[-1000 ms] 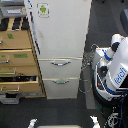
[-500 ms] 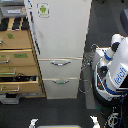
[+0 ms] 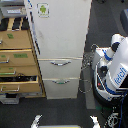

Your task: Opening the fridge

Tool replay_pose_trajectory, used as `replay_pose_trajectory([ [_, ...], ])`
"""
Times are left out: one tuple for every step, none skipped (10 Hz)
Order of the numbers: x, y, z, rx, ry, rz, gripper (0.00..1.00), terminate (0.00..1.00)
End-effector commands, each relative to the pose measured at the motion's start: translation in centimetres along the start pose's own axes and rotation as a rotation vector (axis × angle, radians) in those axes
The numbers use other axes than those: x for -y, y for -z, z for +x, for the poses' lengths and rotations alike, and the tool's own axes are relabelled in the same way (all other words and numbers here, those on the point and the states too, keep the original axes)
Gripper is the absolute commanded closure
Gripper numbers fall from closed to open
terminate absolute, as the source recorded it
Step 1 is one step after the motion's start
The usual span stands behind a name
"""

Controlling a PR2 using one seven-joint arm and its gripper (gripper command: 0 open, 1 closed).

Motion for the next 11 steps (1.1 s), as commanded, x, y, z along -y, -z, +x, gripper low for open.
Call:
replay_pose_trajectory([
  [-3.9,-6.2,17.1,0.050,0.033,0.036,0.00,0.00],
  [-4.7,-6.9,18.9,0.056,0.017,0.030,0.00,0.00],
  [-5.2,-7.3,20.3,0.060,0.015,0.034,0.00,0.00],
  [-5.8,-7.8,21.8,0.065,0.009,0.039,0.00,0.00],
  [-6.4,-8.3,23.0,0.070,0.005,0.033,0.00,0.00],
  [-7.2,-8.6,24.2,0.074,-0.005,0.041,0.00,0.00],
  [-8.6,-9.3,25.8,0.077,-0.037,0.052,0.00,0.00],
  [-10.0,-10.2,27.3,0.081,-0.070,0.068,0.00,0.00],
  [-11.4,-11.4,28.3,0.083,-0.104,0.092,0.00,0.00],
  [-14.1,-13.8,29.7,0.080,-0.183,0.135,0.00,0.00],
  [-15.5,-15.1,30.2,0.084,-0.224,0.151,0.00,0.00],
])
